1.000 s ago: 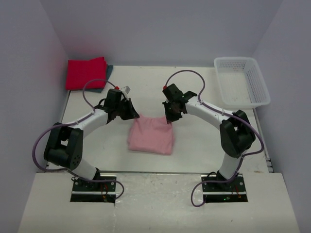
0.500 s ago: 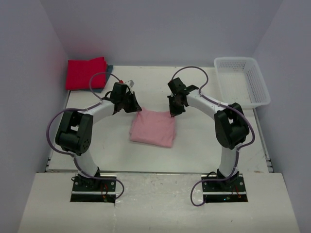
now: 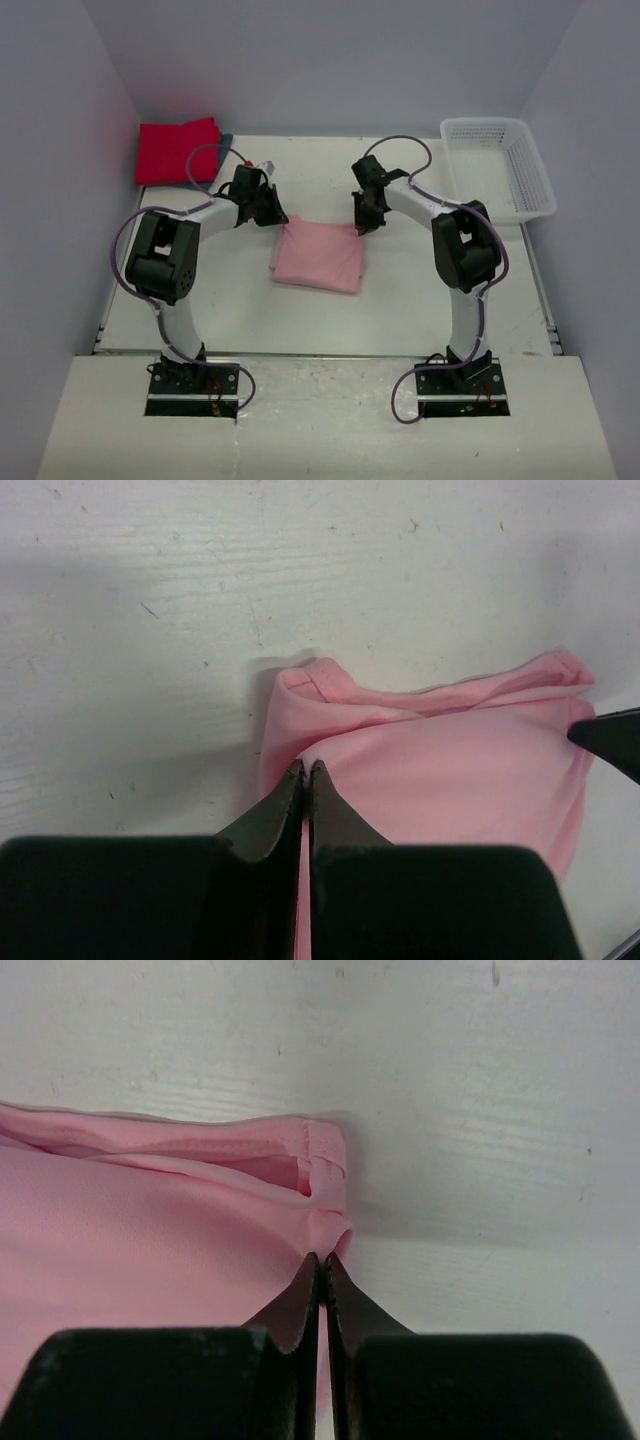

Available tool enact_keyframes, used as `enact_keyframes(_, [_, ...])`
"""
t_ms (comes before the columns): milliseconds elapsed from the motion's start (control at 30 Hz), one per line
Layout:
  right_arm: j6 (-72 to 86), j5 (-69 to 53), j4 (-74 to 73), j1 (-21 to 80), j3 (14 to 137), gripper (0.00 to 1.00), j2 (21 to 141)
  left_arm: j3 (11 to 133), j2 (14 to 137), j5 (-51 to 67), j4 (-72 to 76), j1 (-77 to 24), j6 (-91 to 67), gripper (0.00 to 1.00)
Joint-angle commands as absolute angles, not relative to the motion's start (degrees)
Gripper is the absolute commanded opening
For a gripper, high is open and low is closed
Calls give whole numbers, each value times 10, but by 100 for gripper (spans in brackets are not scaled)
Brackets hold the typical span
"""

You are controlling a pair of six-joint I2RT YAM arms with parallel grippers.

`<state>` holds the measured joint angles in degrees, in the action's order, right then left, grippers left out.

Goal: Fold and stack the t-shirts
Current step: Fold the long partially folded tshirt into a neat square

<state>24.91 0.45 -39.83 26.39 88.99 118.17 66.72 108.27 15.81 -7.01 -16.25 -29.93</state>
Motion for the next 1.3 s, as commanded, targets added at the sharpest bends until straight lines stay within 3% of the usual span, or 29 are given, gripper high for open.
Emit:
enact_keyframes(0, [247,19,-412,251,929,0,1199,699,1081,132,-55,-154,-266,3])
enact_keyframes(133, [235,37,-417,251,952,7,1209,708,1077,126,-50,-151,-261,14])
enact_keyframes(200, [228,53,-415,250,965,19,1209,717,1071,120,-54,-150,-259,29])
enact_keyframes(267, [223,64,-418,250,979,24,1209,716,1058,122,-44,-150,-257,42])
enact_keyframes(300, [219,70,-431,250,997,33,1209,715,1043,118,-40,-150,-257,46])
enact_keyframes(367, [216,79,-440,251,1010,37,1198,715,1024,109,-36,-150,-252,57])
enact_keyframes(433, [212,90,-444,251,1015,44,1173,716,999,79,-45,-150,-252,63])
enact_keyframes(533, [212,93,-467,251,1021,56,1137,700,958,72,-45,-151,-275,63])
enact_keyframes(600, [213,65,-471,251,1007,59,1121,672,929,101,-34,-152,-290,63])
enact_keyframes(667, [214,40,-441,252,964,54,1093,644,910,138,-21,-155,-309,58])
enact_keyframes(733, [214,4,-429,251,944,11,1085,615,903,167,-11,-157,-317,37])
enact_keyframes(767, [217,2,-429,252,936,0,1091,608,902,192,18,-161,-320,26])
enact_keyframes(800, [217,-17,-426,252,933,0,1096,602,905,201,21,-163,-323,4])
enact_keyframes(833, [217,-45,-425,252,931,0,1101,593,909,210,23,-163,-328,0])
enact_keyframes(1267, [228,-71,-375,254,885,0,1165,611,1037,270,84,-164,-347,0])
